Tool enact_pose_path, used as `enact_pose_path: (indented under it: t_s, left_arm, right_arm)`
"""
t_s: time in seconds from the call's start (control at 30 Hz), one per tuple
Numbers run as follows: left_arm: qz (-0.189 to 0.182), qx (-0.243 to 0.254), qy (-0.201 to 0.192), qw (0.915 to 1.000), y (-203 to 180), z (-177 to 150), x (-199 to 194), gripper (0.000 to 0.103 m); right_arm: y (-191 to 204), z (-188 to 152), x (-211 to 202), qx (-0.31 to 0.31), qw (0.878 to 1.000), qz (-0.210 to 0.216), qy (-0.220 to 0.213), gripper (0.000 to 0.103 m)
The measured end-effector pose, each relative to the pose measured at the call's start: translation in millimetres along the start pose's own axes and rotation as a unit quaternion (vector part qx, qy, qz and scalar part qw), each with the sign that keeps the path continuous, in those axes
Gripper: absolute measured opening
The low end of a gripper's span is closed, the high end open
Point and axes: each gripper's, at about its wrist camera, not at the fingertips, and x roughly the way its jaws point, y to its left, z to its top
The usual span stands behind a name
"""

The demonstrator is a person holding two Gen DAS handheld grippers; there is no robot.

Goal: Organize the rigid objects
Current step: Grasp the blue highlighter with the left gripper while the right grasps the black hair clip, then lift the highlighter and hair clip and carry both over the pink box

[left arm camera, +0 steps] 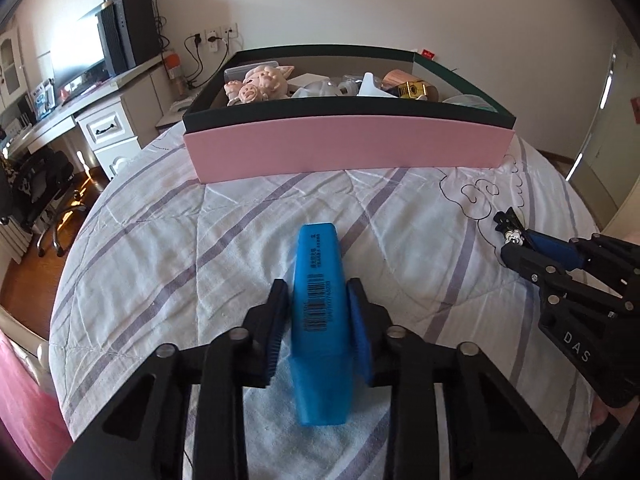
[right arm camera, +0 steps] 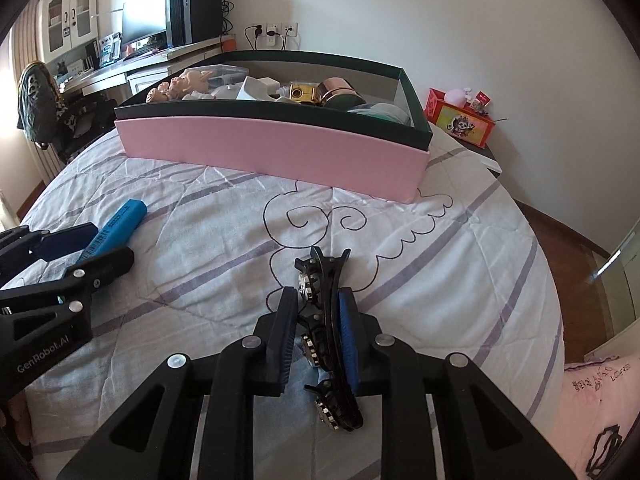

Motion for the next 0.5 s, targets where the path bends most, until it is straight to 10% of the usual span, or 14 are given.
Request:
enact_pose_path:
  t_s: [0.5]
  left_arm:
    - [-0.012,-0.019,-0.015,0.9996,13.4,-5.9,-10.0,0.026]
  right_arm:
    - [2.6,-1.3,-8.8,-0.007,1.000,0.019,-0.023,0.019]
